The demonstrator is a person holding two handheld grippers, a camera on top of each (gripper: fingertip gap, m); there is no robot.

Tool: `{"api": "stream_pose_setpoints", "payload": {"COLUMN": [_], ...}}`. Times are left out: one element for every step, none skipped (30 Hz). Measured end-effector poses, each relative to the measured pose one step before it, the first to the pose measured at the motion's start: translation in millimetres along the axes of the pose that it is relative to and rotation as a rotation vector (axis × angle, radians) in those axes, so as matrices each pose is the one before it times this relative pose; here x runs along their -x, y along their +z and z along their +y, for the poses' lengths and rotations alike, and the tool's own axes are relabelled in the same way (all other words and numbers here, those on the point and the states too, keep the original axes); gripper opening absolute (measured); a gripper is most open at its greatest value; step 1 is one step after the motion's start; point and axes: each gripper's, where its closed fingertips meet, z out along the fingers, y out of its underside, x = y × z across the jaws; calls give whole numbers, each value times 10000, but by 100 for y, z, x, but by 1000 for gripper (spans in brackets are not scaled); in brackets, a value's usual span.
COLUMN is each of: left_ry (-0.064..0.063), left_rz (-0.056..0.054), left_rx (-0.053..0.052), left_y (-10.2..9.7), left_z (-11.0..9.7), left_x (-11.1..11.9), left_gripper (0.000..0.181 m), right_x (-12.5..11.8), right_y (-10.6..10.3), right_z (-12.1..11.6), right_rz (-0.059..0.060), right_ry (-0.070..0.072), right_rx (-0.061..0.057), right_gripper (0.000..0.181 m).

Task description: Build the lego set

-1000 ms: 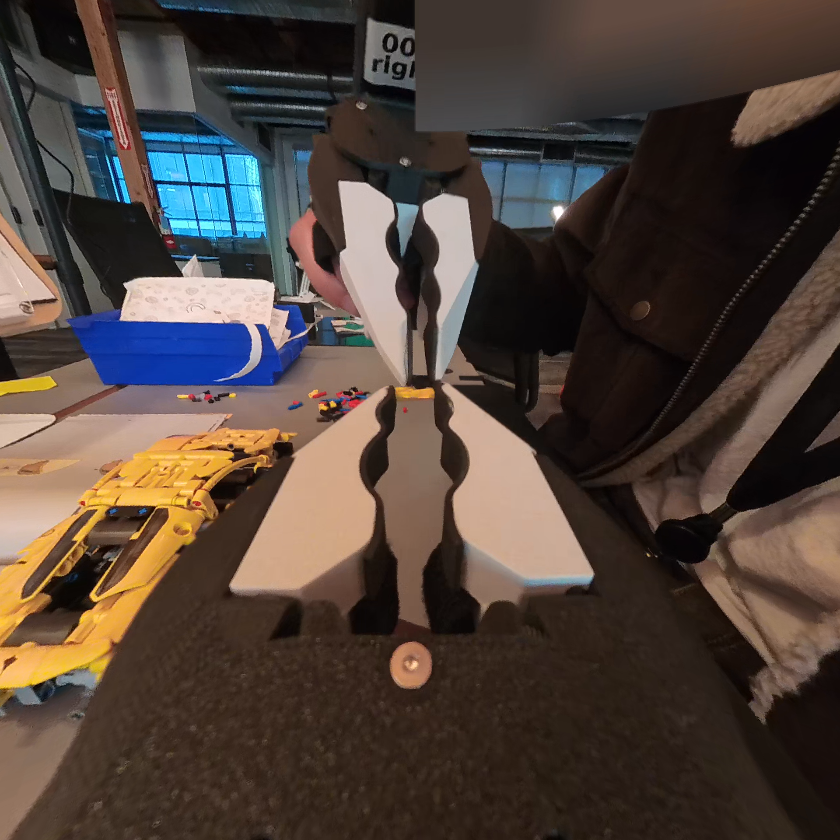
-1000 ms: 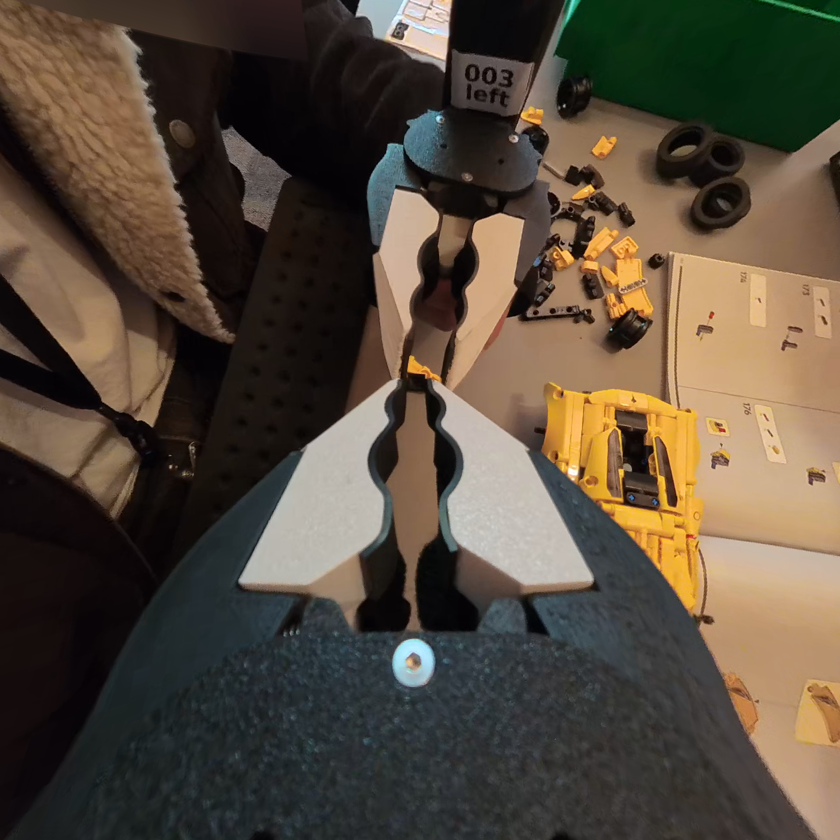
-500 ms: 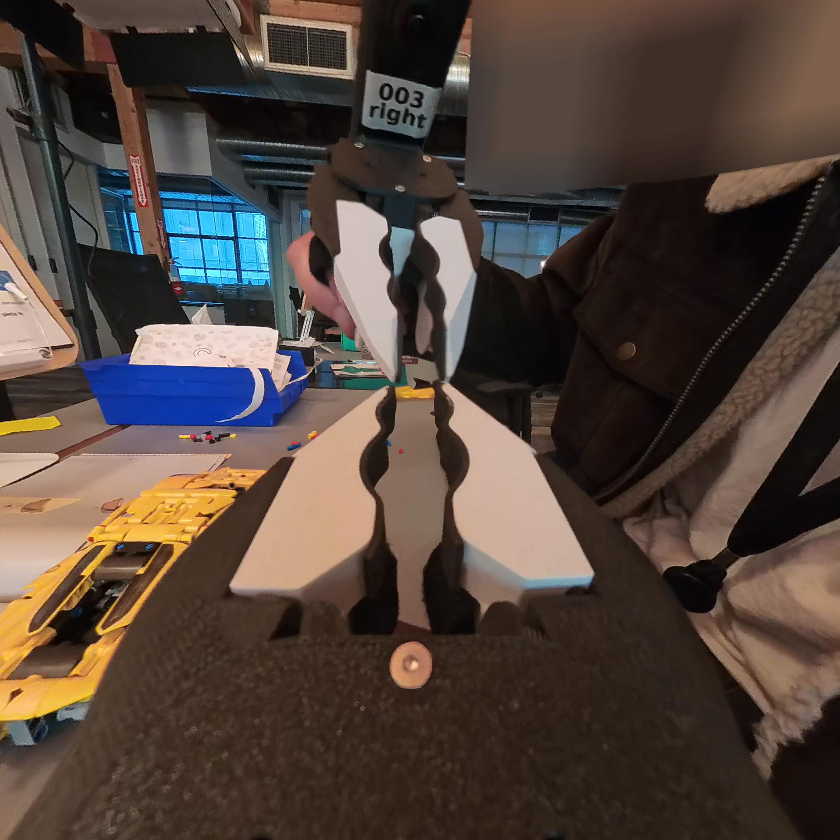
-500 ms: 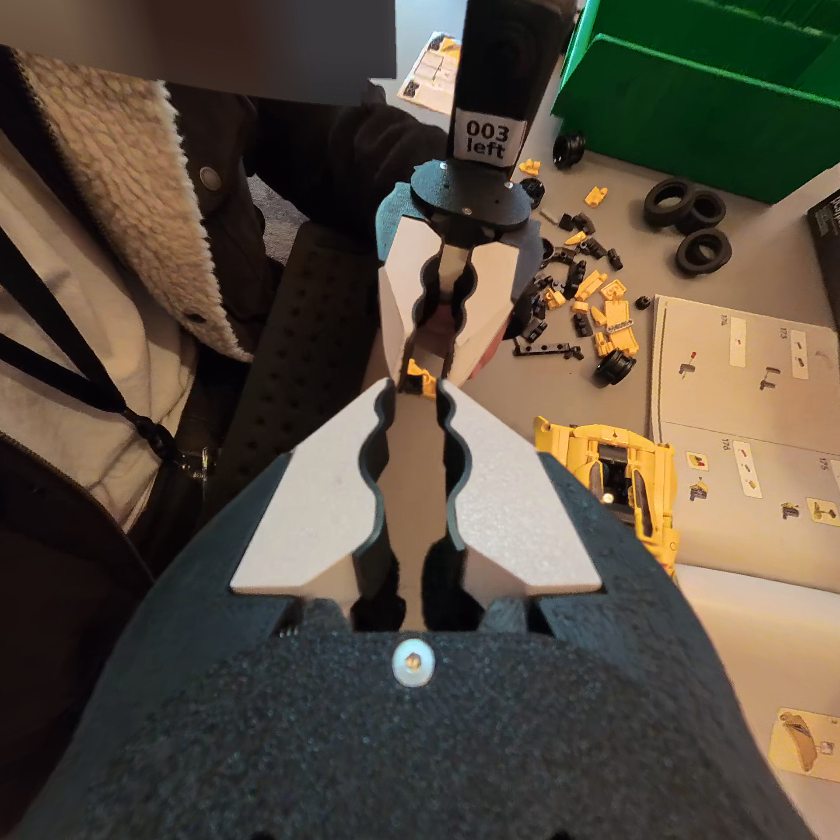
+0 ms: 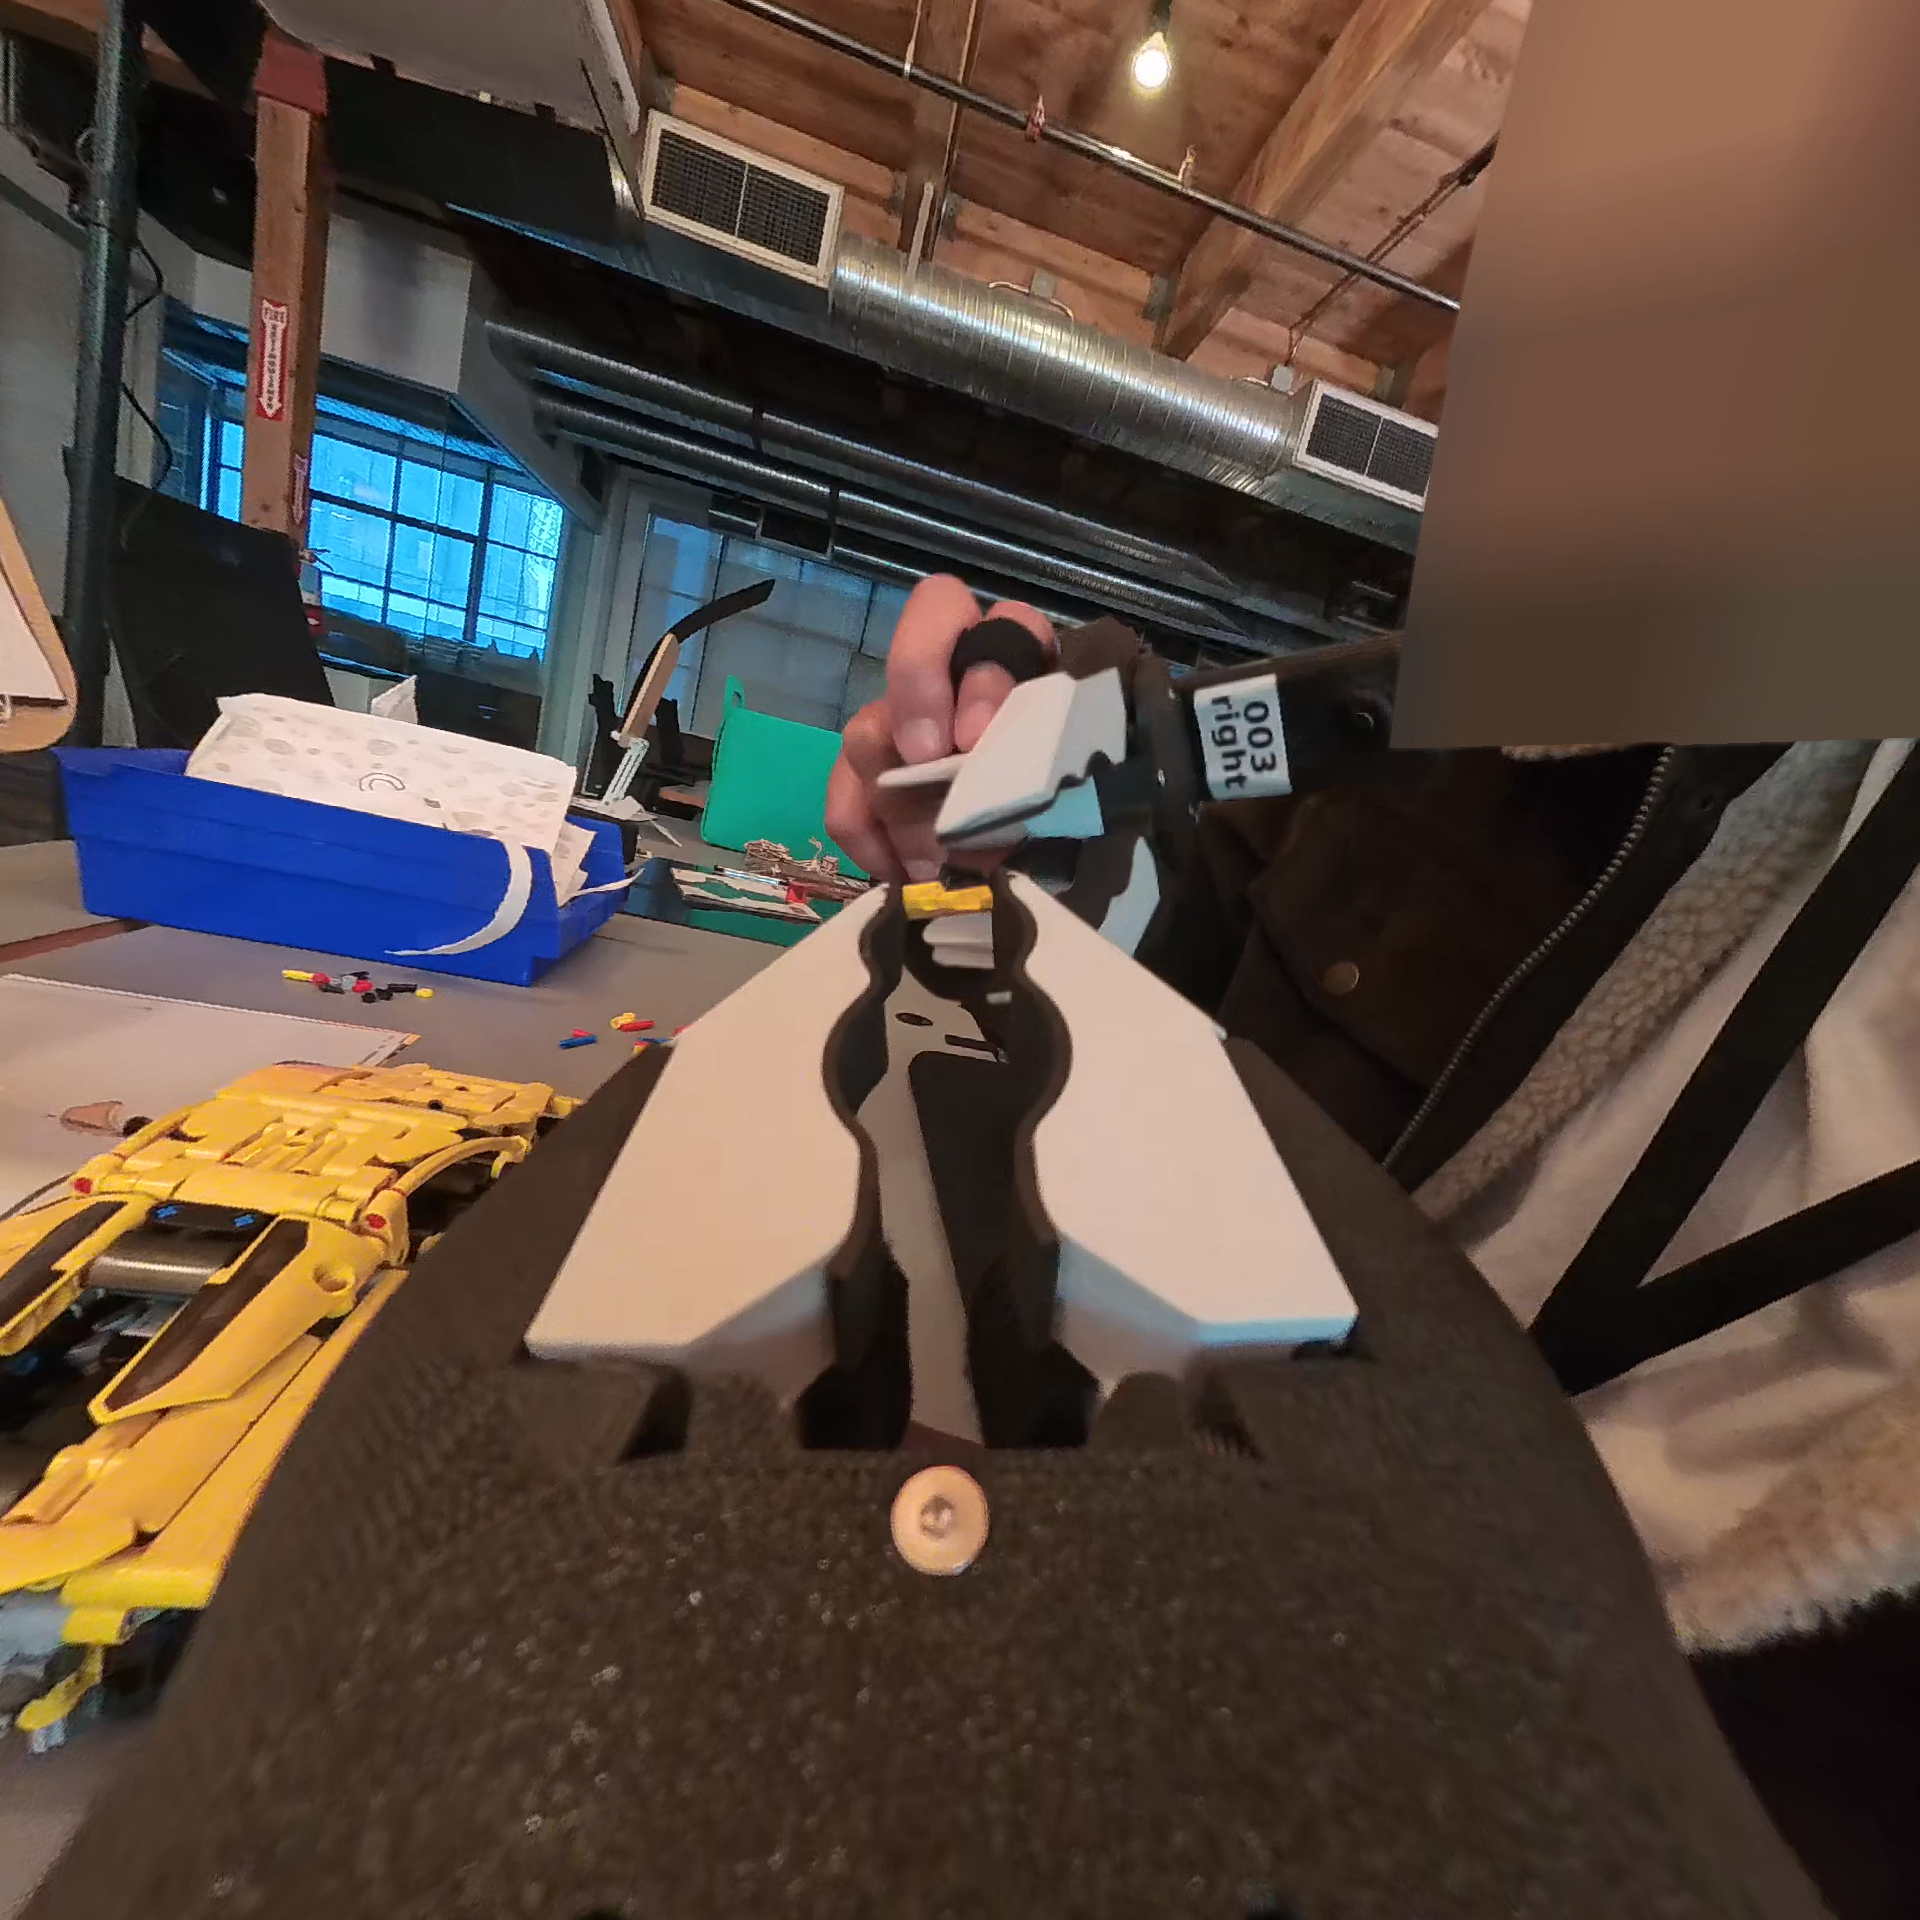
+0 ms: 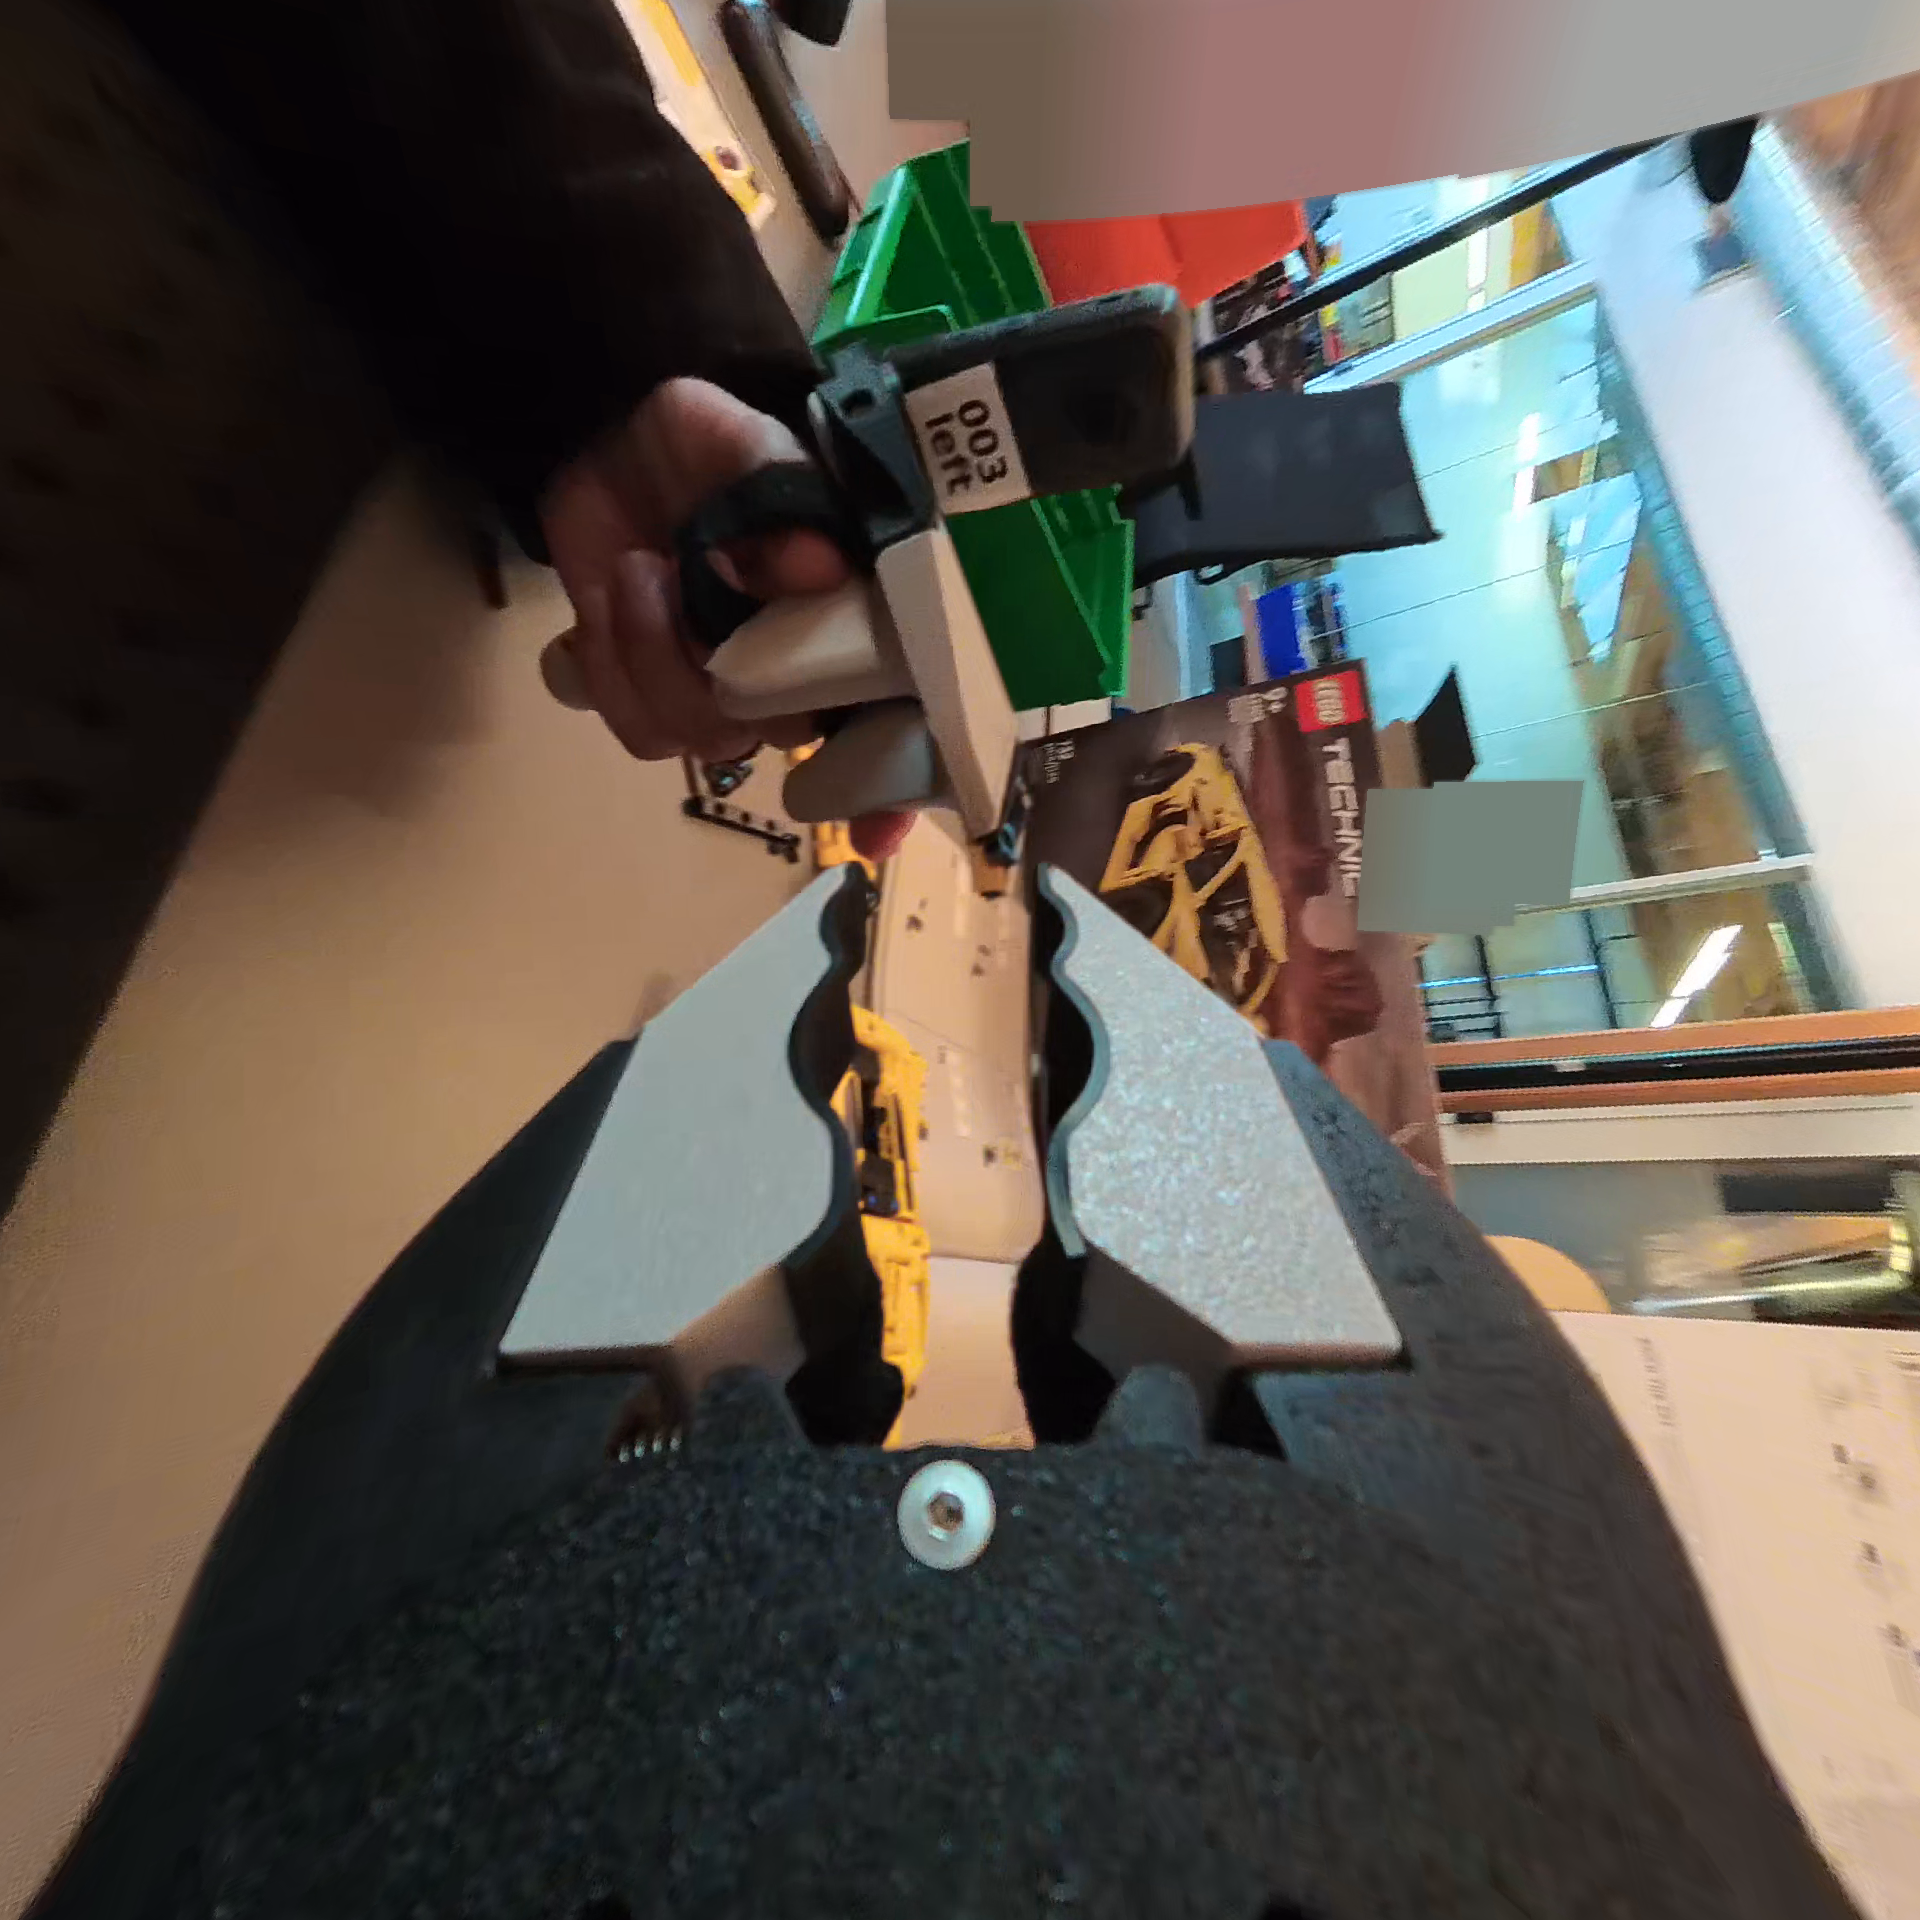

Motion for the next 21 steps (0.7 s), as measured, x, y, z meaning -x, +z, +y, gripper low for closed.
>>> {"api": "stream_pose_setpoints", "payload": {"left_ry": [12, 27, 17, 11, 25, 23, 6, 3, 23, 39, 26, 15, 84, 132, 145, 163, 132, 67, 43, 17, -68], "left_rz": [-13, -21, -17, -1, -5, -5, 4, 19, 7, -25, -6, 12, -45, -117, -118, -135, -139, -121, -112, -78, 18], "left_rx": [58, 73, 72, 58, 42, 47, 36, 27, 42, 61, 41, 27, 38, -5, 5, 8, 10, 22, 10, 24, 50], "left_y": [21, 39, 45, 43, 33, 20, 21, 20, 35, 46, 41, 30, 47, 4, -14, -4, 12, 6, 8, 8, 14], "left_z": [106, 142, 150, 124, 99, 79, 69, 37, 69, 106, 91, 64, 81, -8, -23, -9, -9, 24, 33, 91, 131], "left_x": [29, 35, 28, 6, -2, 5, -9, -54, -31, 17, -10, -44, 15, 119, 139, 140, 154, 167, 165, 135, 16], "left_gripper": [16, 16, 16, 16, 16, 16, 16, 16, 16, 16, 16, 16, 16, 16, 16, 16, 16, 16, 16, 16, 16], "right_x": [-174, 54, 46, -40, 4, 33, 117, 87, 96, 115, 33, -2, 24, -38, -48, -55, -48, -28, -17, 47, 135], "right_y": [22, 63, 80, 29, 9, 42, 61, 50, 60, 57, 1, -24, 4, 43, 45, 40, 50, 43, 56, 50, -13], "right_z": [-115, 22, 55, -48, -36, 35, 120, 69, 44, 34, -62, -86, 18, 150, 124, 121, 164, 169, 176, 160, 75], "right_rz": [145, -119, -145, -54, -50, -52, -88, -48, -60, -83, -11, 23, 3, 25, 24, 33, 39, 32, 12, -49, -142], "right_ry": [-54, 93, 153, 99, 27, -30, -76, -76, -32, 3, -18, -30, -49, -36, 24, 21, -8, 16, 38, 62, 76], "right_rx": [-60, 5, 22, -55, -41, 34, 91, 56, 29, 40, -27, -31, 44, 117, 100, 114, 118, 131, 132, 129, 58], "right_gripper": [29, 28, 28, 27, 26, 24, 19, 16, 16, 16, 14, 10, 8, 8, 8, 7, 7, 7, 6, 6, 6]}}
